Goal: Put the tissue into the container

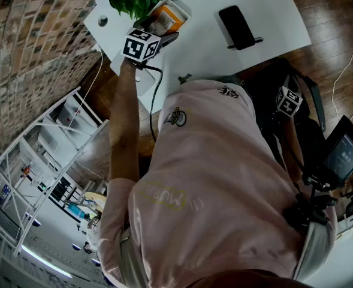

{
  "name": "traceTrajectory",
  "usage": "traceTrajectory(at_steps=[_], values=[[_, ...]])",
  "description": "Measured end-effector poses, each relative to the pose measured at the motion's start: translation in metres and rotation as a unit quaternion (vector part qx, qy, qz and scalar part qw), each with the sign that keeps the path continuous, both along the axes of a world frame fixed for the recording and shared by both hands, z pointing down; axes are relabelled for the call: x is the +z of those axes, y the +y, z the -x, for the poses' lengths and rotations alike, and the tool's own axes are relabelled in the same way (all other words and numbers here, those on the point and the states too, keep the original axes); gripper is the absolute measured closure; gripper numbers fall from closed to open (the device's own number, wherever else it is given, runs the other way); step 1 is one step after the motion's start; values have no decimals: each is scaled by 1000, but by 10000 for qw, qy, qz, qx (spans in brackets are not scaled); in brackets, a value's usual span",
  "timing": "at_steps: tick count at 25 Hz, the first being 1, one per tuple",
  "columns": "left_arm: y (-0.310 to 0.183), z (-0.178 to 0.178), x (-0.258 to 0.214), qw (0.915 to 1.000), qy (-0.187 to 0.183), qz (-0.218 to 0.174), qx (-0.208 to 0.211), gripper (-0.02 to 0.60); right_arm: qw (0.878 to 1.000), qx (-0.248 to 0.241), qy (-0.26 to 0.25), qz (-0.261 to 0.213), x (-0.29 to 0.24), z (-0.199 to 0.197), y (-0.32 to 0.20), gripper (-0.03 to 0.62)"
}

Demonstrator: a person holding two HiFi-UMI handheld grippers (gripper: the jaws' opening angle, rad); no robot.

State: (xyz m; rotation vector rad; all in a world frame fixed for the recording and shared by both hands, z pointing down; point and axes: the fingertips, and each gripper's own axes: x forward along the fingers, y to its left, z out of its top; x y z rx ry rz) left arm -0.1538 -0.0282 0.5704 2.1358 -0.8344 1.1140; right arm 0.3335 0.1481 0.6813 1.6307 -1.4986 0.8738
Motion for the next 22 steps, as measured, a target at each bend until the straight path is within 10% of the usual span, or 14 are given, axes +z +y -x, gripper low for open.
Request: traceTrajectory(at_steps=[4,9,22], values=[[-14,5,-22,9929,898,295,-727,132,9993,67,-154,328,26,-3,6,592],[-18,30,-4,9953,-793,-331,-440,221,9972,-445,55,602,41,12,-9,592],[11,35,-41,9911,-195,-1231,-469,509,9927,-975,-154,695,29,68,-26,592]])
